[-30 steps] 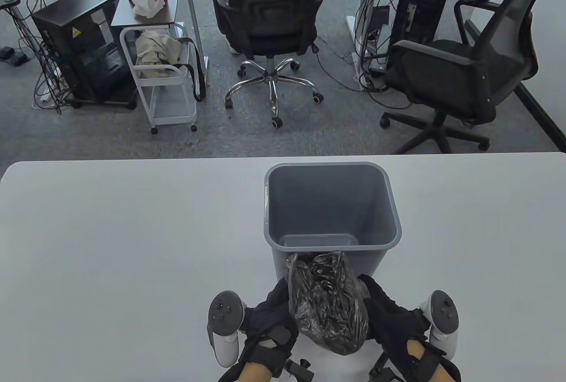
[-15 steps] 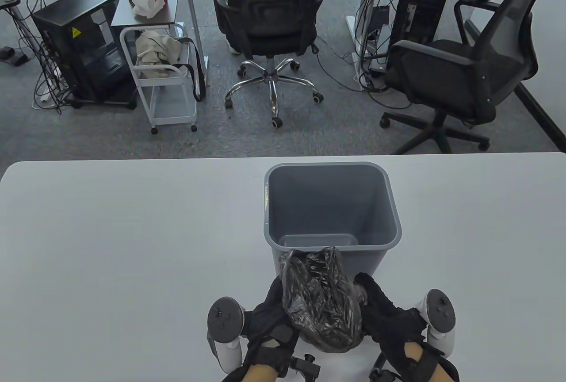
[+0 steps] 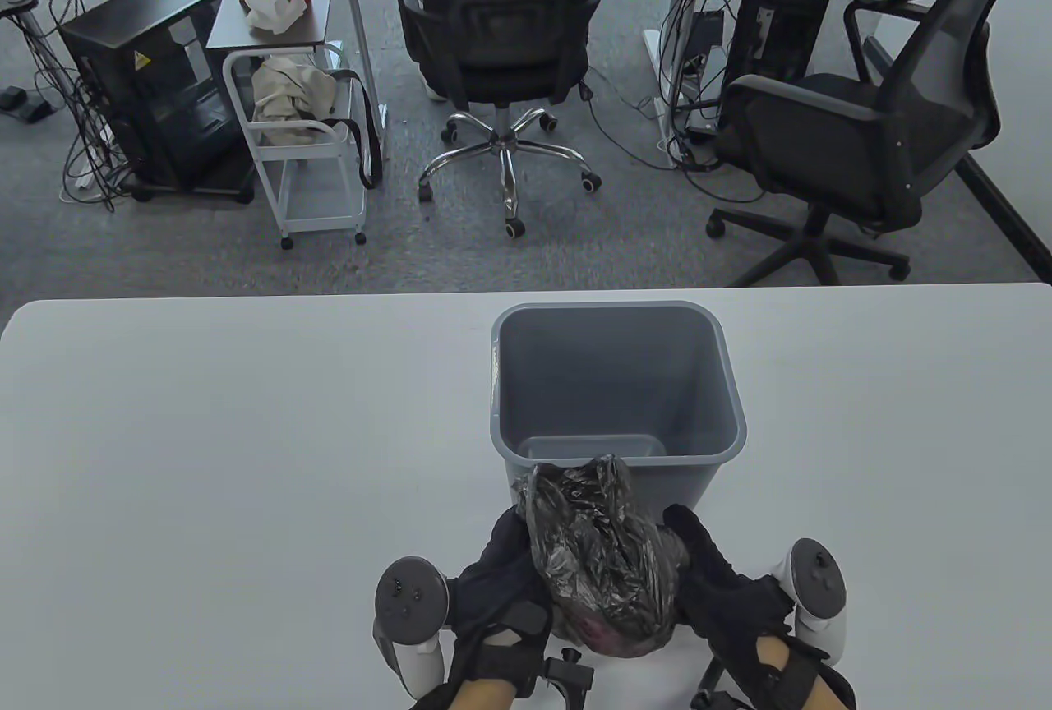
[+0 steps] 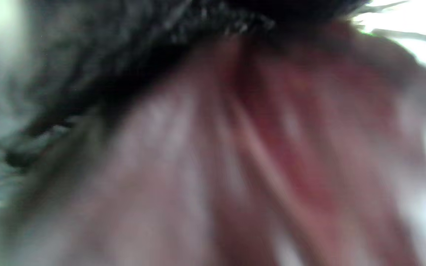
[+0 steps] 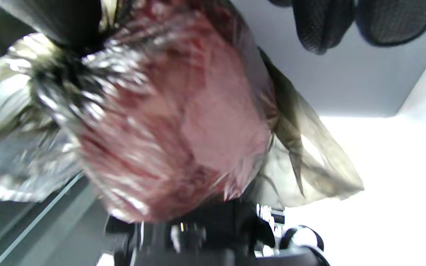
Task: Twist garbage bag top to tighten it
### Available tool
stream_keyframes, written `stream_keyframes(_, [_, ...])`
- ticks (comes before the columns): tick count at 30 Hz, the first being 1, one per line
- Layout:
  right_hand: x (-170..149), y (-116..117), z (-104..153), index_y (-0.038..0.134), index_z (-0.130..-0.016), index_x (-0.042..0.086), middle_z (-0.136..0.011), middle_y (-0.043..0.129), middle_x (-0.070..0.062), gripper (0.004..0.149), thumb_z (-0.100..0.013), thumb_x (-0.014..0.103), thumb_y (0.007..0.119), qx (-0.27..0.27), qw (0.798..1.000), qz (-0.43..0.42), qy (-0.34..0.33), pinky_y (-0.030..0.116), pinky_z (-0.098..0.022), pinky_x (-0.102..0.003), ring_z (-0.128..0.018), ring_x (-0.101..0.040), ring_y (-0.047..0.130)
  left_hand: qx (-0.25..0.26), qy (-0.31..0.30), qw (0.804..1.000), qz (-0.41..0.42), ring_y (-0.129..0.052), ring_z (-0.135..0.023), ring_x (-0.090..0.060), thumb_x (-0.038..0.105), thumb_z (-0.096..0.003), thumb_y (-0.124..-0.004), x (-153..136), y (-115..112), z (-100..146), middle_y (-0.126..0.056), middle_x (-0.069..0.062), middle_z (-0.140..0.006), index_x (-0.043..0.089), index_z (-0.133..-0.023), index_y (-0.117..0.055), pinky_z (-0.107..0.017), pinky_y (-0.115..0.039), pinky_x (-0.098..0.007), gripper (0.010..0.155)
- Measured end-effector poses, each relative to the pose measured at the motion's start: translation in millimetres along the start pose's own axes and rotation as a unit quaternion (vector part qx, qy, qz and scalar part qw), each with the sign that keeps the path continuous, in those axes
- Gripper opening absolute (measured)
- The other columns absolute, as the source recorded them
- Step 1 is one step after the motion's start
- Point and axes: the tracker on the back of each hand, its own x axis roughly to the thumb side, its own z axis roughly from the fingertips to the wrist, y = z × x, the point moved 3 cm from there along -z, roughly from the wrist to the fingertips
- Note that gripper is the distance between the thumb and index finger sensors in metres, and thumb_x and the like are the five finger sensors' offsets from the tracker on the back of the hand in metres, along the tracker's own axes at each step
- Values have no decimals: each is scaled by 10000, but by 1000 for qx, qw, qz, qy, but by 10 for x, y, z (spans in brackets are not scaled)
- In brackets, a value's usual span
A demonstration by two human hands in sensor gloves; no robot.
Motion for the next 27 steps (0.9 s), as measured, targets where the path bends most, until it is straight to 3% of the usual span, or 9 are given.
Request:
stream_keyframes(2, [-10,-2,-4,166,-1004,71,-969,353,-334,930,-471,580,733,-22,1000,-13,3,752,-471,-590,-696,-495,818,-13,-3,1000,4,-1032,-665,-234,469,-501,-760,-8,-25,-7,-1022,28,-746,287,-933,-796,-405,-883,-476,470])
stream_keyframes(6, [-168,-78,49,328,-968,-25,-811,703,-346,831,-468,519,708,-93,989,-93,71,910,-244,-498,-395,-420,1038,-90,-16,995,24,-814,-917,-280,487,-524,-739,17,-133,-36,-906,44,-925,365,-982,-727,-603,-704,-594,475])
stream_keyframes(9, [-232,-42,44,342,-967,-49,-776,732,-364,809,-498,521,672,-41,986,-137,91,916,-224,-491,-368,-406,1050,-66,-18,998,13,-996,-736,-276,467,-517,-753,21,-109,-28,-953,12,-855,334,-968,-752,-474,-851,-526,470])
stream_keyframes(12, [-210,-37,48,372,-982,-27,-823,707,-340,808,-499,564,636,-39,992,-85,88,881,-294,-524,-470,-438,1004,-5,-14,1000,-16,-1123,-499,-197,458,-497,-775,18,-9,-14,-1030,8,-726,284,-934,-794,-303,-946,-422,471])
stream_keyframes(15, [-106,-14,28,335,-1020,36,-936,532,-336,916,-465,698,640,-37,998,-41,36,740,-423,-647,-703,-567,771,33,-3,999,-32,-1144,-426,-171,446,-495,-781,-6,98,-14,-1038,8,-693,244,-927,-787,-254,-964,-390,477])
stream_keyframes(18, [59,117,-12,154,-1034,99,-1011,227,-315,1031,-444,726,720,44,998,-31,-25,488,-531,-763,-864,-613,453,41,14,999,-17,-1149,-374,-162,432,-498,-776,-57,118,-12,-1018,-21,-709,228,-934,-768,-209,-969,-379,481])
stream_keyframes(20, [139,134,-16,144,-1030,113,-1018,219,-295,1046,-424,703,759,23,998,30,-49,508,-543,-750,-873,-590,482,36,16,999,-13,-1147,-377,-170,431,-501,-773,-72,92,-8,-1011,-25,-719,232,-938,-763,-210,-967,-384,480])
stream_keyframes(23, [94,65,-2,242,-1009,55,-962,435,-323,941,-443,625,732,-40,996,72,-25,760,-445,-598,-691,-515,812,-4,4,1000,-14,-1098,-541,-203,457,-508,-747,-58,13,-28,-993,20,-767,279,-956,-744,-278,-946,-393,482])
stream_keyframes(27, [-84,-22,27,334,-992,10,-848,677,-337,841,-478,594,655,-64,996,-48,29,896,-256,-506,-445,-465,1001,-60,-15,998,-16,-854,-870,-300,472,-521,-727,-28,-58,-58,-881,36,-937,343,-980,-713,-501,-815,-538,477])
